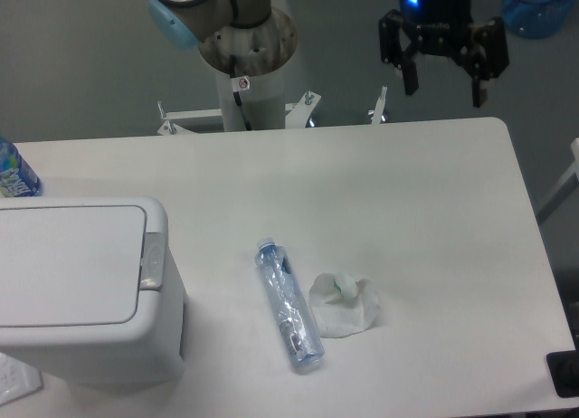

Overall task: Open the trash can
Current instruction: 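Move the open gripper over the white trash can's lid edge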

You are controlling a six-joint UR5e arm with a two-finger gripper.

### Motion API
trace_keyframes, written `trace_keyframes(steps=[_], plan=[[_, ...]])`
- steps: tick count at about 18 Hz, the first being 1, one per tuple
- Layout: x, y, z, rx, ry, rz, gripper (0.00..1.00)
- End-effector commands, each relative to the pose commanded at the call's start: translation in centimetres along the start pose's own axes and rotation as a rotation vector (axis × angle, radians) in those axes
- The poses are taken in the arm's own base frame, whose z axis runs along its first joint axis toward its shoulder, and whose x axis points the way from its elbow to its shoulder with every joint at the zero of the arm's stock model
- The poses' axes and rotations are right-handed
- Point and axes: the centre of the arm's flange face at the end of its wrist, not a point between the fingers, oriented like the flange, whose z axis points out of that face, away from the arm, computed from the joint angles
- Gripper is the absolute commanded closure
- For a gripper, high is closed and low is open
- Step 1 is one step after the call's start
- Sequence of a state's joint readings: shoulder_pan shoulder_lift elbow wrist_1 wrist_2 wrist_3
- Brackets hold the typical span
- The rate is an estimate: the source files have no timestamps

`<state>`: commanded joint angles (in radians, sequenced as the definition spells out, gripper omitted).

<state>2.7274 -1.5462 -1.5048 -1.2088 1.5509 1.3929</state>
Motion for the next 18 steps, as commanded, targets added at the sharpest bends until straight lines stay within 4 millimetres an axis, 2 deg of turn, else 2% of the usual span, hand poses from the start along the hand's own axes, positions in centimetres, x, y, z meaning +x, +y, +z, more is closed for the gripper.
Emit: trace_keyframes(steps=[6, 8, 12, 18], plan=[[0.0, -0.6, 0.5, 0.005, 0.005, -0.070, 0.00], [0.2, -3.0, 1.4, 0.057, -0.005, -0.121, 0.00], [0.9, -7.3, 2.3, 0.142, -0.019, -0.352, 0.00], [3.8, -13.7, 3.1, 0.209, 0.020, -0.601, 0.00]])
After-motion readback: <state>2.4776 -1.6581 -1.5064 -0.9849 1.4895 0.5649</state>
